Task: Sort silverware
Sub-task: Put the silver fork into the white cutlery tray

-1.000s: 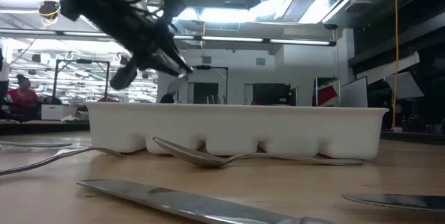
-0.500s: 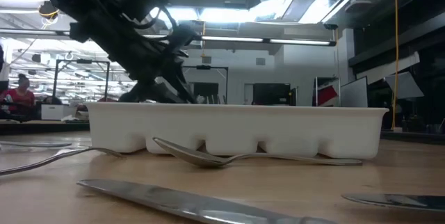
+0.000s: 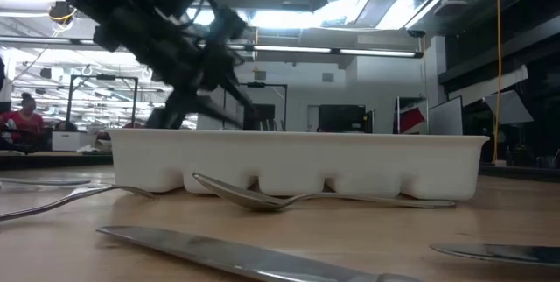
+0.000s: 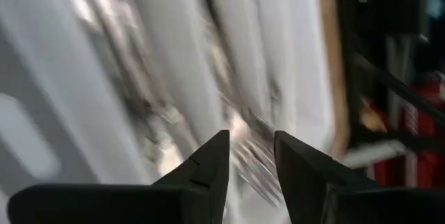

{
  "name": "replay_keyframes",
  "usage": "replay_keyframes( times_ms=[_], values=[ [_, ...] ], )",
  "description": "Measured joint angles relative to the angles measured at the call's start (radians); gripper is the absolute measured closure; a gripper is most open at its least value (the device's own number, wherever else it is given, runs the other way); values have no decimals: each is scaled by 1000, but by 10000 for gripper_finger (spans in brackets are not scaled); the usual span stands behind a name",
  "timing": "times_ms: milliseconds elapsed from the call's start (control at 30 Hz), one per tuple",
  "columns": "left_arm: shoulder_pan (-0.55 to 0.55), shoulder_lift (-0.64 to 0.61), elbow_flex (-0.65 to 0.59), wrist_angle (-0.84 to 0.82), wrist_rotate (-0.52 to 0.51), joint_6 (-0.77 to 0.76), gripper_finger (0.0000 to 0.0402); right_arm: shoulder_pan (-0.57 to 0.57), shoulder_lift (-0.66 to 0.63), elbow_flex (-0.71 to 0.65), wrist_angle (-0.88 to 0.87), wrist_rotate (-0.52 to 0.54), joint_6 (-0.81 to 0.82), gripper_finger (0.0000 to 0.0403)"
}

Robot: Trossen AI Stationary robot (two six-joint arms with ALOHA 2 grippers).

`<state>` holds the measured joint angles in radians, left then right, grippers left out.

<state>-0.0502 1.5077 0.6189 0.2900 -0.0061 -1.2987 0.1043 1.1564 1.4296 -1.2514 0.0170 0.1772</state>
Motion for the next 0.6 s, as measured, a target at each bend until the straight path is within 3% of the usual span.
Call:
replay_keyframes(
  times_ms=[300,600],
  values=[
    [-64,-180,0,-86,285,75,319,0,0,0,-7,0,0,281],
    [-214,-319,0,-497,315,36,340,0,0,0,-7,1,-2,281]
  ],
)
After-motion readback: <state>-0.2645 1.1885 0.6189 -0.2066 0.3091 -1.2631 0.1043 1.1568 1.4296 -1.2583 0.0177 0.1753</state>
